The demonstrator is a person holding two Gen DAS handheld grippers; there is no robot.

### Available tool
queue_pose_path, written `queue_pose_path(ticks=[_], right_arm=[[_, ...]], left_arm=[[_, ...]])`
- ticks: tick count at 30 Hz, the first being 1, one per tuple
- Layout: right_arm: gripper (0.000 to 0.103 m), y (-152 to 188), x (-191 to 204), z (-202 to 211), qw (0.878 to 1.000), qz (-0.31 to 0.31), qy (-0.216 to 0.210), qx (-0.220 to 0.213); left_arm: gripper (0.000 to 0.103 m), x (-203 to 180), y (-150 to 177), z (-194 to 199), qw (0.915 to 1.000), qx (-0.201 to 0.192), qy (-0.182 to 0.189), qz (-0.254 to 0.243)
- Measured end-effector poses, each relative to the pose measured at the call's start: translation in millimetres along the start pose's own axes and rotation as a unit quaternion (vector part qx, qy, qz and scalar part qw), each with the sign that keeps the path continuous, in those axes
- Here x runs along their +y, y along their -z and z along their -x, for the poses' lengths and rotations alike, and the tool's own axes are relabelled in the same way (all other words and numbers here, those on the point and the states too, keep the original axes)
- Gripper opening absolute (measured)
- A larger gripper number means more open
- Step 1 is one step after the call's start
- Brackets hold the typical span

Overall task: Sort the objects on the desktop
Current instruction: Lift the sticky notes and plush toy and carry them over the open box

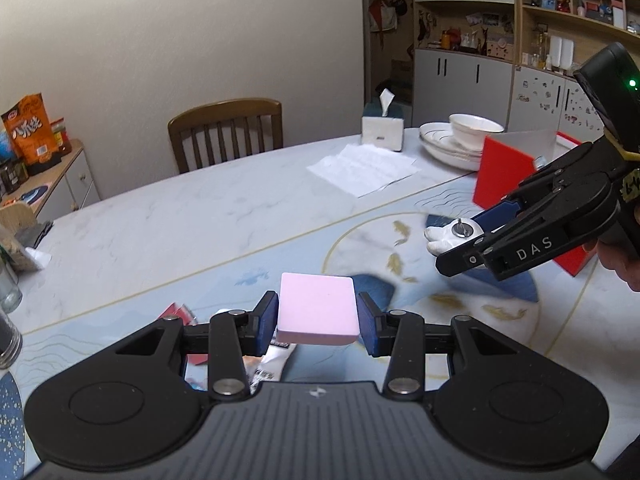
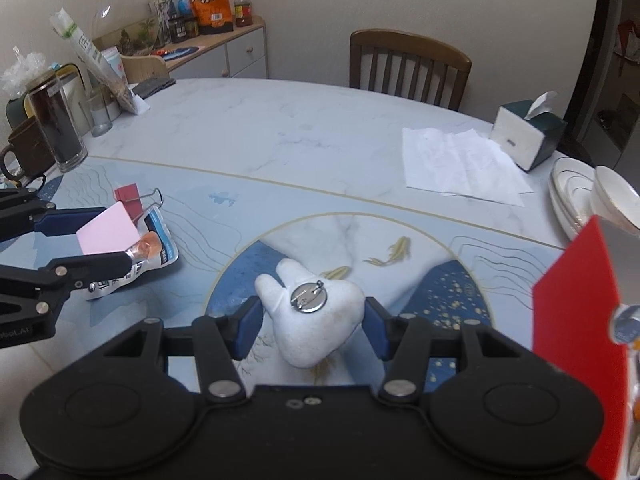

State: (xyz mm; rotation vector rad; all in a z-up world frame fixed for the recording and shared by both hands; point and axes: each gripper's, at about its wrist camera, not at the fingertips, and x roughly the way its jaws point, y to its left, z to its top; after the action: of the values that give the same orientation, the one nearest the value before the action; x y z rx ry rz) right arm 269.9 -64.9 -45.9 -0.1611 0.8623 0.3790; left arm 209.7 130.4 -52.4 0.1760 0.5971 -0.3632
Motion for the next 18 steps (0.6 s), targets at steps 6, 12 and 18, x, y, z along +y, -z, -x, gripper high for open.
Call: queue_pose_path(ticks=[6, 12, 18], right_arm=[[0.053, 8, -10, 27, 1.0, -0.007, 0.006, -0.013], [0.053, 19, -22, 54, 1.0, -0.014, 0.003, -0.024], [0.053, 29, -41, 87, 1.0, -0.005, -0.003, -0.031]], left_arm=[[0.041, -19, -10, 8, 0.9998, -0.009, 0.013, -0.007], [0.041, -42, -22, 15, 0.9994, -0.017, 0.03, -0.01], [0.041, -71, -36, 26, 0.9986, -0.027, 0.043, -0.015]])
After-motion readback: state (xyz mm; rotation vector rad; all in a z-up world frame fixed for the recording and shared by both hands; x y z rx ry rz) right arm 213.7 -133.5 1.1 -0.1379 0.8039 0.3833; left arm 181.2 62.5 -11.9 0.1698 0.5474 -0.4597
